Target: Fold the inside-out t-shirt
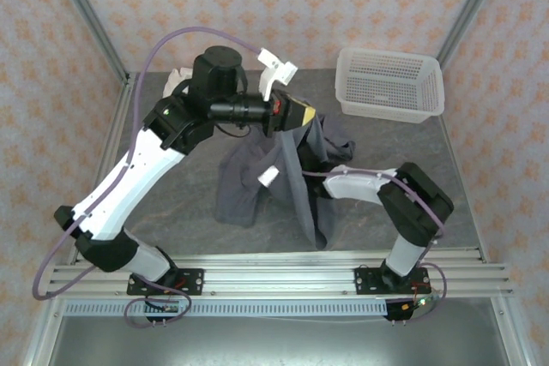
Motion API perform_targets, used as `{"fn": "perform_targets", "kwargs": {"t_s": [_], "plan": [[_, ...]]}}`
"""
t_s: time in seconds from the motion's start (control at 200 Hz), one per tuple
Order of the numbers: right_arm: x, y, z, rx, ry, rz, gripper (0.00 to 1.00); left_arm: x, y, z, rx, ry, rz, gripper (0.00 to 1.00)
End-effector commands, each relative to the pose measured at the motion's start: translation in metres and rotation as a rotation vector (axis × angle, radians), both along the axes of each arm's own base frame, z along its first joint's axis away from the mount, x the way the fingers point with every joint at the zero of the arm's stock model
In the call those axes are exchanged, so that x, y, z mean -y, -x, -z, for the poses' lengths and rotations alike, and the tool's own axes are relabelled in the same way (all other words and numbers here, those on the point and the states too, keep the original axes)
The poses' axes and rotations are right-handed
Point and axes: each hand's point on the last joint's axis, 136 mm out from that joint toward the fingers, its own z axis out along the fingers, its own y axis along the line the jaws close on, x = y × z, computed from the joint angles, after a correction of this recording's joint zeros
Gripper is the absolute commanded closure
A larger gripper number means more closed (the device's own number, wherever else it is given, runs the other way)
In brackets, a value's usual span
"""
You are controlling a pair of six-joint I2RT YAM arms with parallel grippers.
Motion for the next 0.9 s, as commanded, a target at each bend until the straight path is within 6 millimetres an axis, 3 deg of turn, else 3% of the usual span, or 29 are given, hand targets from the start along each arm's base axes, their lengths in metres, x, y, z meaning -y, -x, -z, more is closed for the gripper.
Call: {"fn": "perform_targets", "kwargs": {"t_s": [0.0,0.075,0.12,0.305,0.445,0.61,0.731,0.896], "plan": [[-0.006,0.020,0.007,0.020,0.058,0.039,1.00,0.005,-0.021,-0.023,0.029,0.029,-0.087,1.00],[-0.019,0.028,0.000,0.017,0.057,-0.025,1.00,0.012,-0.028,-0.025,0.016,0.039,-0.084,1.00],[-0.022,0.027,0.000,-0.003,0.084,-0.048,1.00,0.020,-0.022,-0.037,0.010,0.090,-0.032,1.00],[-0.018,0.000,0.041,-0.172,0.090,-0.057,1.00,0.039,0.040,-0.108,0.170,0.230,0.170,1.00],[-0.026,-0.014,0.059,-0.220,0.161,-0.082,1.00,0.037,0.060,-0.129,0.230,0.263,0.204,1.00],[-0.027,-0.019,0.071,-0.275,0.192,-0.083,0.98,0.035,0.072,-0.120,0.227,0.223,0.232,1.00],[-0.015,-0.020,0.066,-0.267,0.223,-0.048,0.80,0.032,0.080,-0.104,0.238,0.175,0.236,1.00],[0.005,-0.003,0.064,-0.377,0.372,-0.068,0.57,0.026,0.068,-0.067,0.234,0.077,0.157,1.00]]}}
